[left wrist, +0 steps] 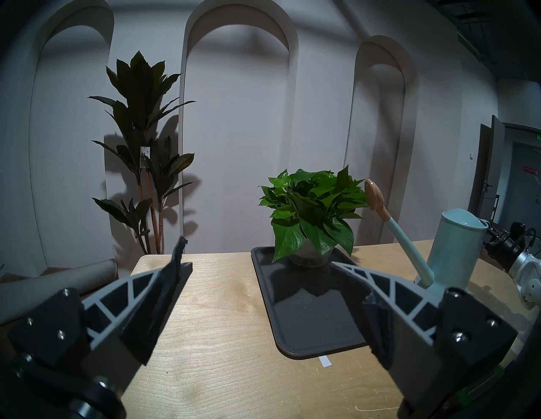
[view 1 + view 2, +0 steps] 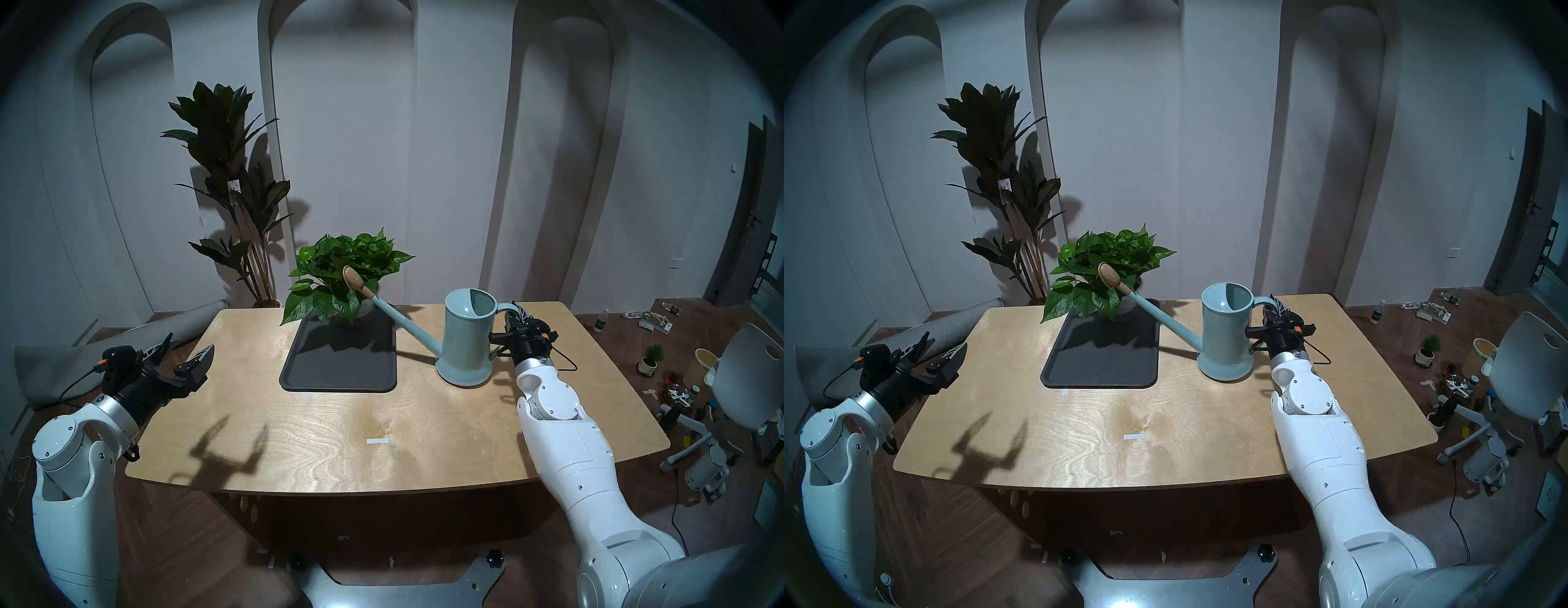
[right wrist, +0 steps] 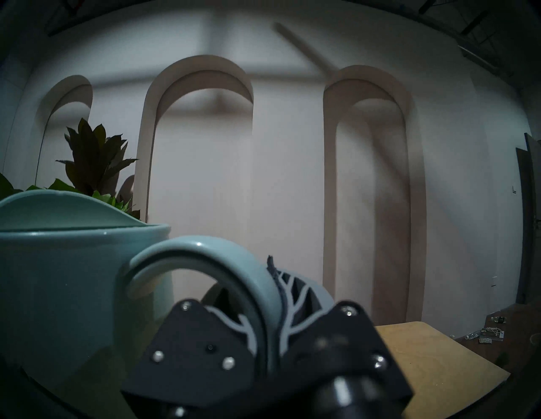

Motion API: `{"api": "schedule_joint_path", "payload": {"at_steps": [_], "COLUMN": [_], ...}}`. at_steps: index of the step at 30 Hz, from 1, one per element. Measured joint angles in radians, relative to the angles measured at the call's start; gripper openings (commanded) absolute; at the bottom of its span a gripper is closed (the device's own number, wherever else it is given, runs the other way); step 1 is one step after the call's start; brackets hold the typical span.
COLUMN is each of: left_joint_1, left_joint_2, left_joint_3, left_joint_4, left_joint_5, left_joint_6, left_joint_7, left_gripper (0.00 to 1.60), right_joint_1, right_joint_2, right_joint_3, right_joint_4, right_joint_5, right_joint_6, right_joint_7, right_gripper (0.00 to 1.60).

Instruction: Pick up the watering can and pour water into the potted plant, then put the can down

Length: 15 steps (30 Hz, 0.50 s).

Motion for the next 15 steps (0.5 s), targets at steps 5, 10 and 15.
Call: {"api": "schedule_joint_path", "payload": {"at_steps": [5,10,15], "left_joint_1": [0.0,0.0,0.0], "left_joint_2": [0.0,0.0,0.0], "left_joint_3": [0.0,0.0,0.0], "left_joint_4": [0.0,0.0,0.001], "left_joint_5": [0.0,0.0,0.0], "left_joint_6": [0.0,0.0,0.0], "left_joint_7": [0.0,0.0,0.0], "left_gripper": [1.6,1.6,1.6], "right_joint_1": [-0.038,-0.072,-0.089], "right_joint_2": [-0.009,-0.017,-0.02], "right_joint_3": [0.014,0.03,0.045], "right_joint_4": [-0.039,-0.075,-0.101], "right_joint_5": [0.017,0.031,0.04], "right_joint_6": [-0.034,-0.074,-0.104], "right_joint_7": [-0.007,-0.016,-0.021], "right_gripper": [0.0,0.0,0.0]}}
